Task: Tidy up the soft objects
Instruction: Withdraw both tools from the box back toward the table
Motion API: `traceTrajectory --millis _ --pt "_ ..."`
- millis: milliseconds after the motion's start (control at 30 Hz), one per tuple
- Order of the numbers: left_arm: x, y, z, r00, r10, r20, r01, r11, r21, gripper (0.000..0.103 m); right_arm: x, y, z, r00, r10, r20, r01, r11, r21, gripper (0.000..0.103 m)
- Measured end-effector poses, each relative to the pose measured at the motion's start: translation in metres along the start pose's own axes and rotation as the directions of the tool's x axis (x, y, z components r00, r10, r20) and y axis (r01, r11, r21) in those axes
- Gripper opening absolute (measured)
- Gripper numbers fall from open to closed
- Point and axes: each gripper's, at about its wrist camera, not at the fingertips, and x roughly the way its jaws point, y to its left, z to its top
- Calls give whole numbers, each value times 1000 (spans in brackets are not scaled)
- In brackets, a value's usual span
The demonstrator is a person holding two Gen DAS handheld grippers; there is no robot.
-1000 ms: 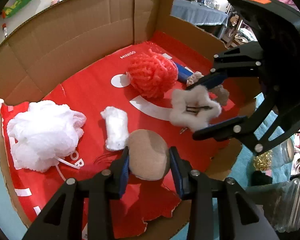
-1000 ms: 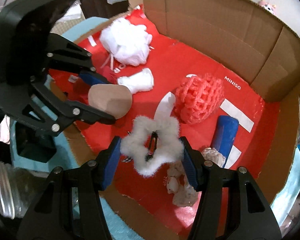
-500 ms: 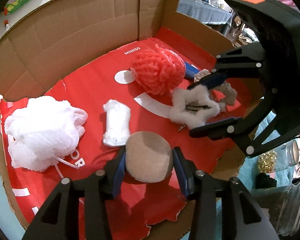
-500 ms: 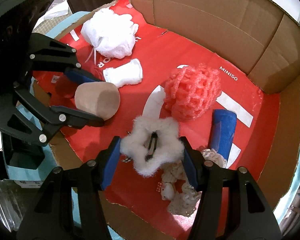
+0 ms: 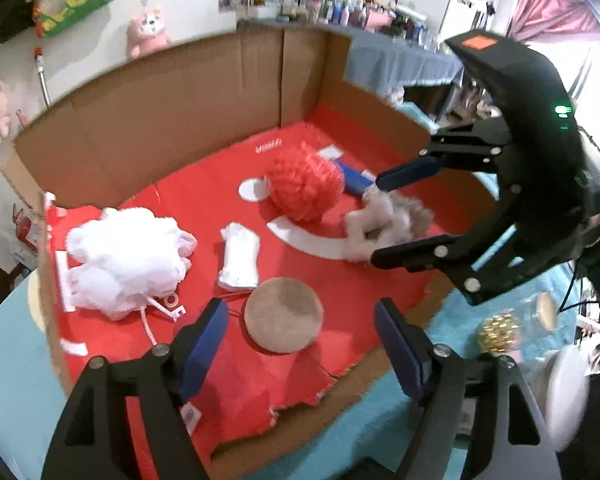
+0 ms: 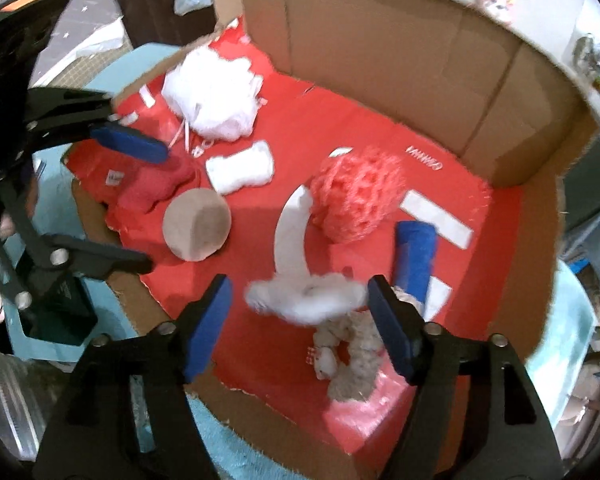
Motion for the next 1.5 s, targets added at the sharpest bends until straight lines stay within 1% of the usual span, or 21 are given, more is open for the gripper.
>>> traceTrajectory --millis 67,200,267,400,467,567,600,633,733,800,900,967,1067,1167,1200,1233,1267,1300,1333,1400,1500 --pt "-15 -6 -2 999 4 37 -4 1000 -4 82 -11 0 -1 1000 -2 15 2 1000 21 70" --pt "-49 -20 -10 993 18 115 -16 1000 -19 85 -44 5 -7 997 -27 70 23 999 48 70" --pt "-64 -27 -14 987 23 158 -18 999 -27 91 -66 10 -15 993 -46 105 40 998 58 70" --pt "-98 -44 -29 967 37 254 -26 999 -44 96 -110 25 -31 977 -95 189 77 992 104 79" --pt "-112 -54 -37 955 44 293 -31 998 -49 97 -133 33 -43 963 -126 237 96 986 134 80" --pt "-132 -67 -50 930 70 360 -48 996 -71 102 -162 49 -62 942 -153 298 110 981 158 82" --pt "-137 -71 -55 920 86 382 -59 995 -82 102 -169 54 -68 935 -162 317 114 980 164 85" --pt "-142 -76 -59 913 94 397 -65 994 -87 102 -179 59 -75 925 -175 338 122 977 174 88" --pt "-161 -89 -74 884 106 455 -62 992 -110 103 -203 79 -94 892 -224 393 158 968 193 90" --pt "-172 -98 -86 859 135 494 -80 988 -132 103 -216 93 -108 867 -260 426 186 961 207 92" --pt "-184 -113 -104 815 203 543 -138 978 -158 103 -233 113 -131 819 -326 471 240 942 235 96" --pt "-188 -121 -116 790 238 565 -166 970 -177 103 -239 126 -148 780 -381 496 282 922 265 96" --pt "-189 -131 -134 770 270 578 -173 960 -218 103 -242 145 -171 726 -444 525 331 895 299 97" --pt "-184 -140 -149 751 307 585 -200 950 -241 103 -237 159 -193 705 -465 535 330 883 334 99" --pt "-182 -143 -154 746 317 586 -208 946 -247 103 -234 162 -198 696 -478 537 334 876 347 99" --pt "-179 -146 -159 742 326 586 -212 943 -256 103 -232 166 -205 680 -496 540 339 866 367 99" --pt "-176 -147 -164 741 335 582 -212 939 -271 103 -228 168 -211 674 -507 538 341 859 383 99" --pt "-171 -148 -170 745 340 574 -206 936 -287 103 -223 169 -215 673 -515 531 340 853 395 100" --pt "-167 -148 -174 749 339 569 -198 934 -296 103 -218 171 -221 677 -517 524 335 850 406 100" --pt "-156 -147 -183 763 340 550 -187 930 -315 103 -204 172 -231 694 -515 503 322 847 423 100" --pt "-140 -145 -195 776 350 525 -186 922 -339 103 -184 172 -240 713 -518 472 322 840 437 100"
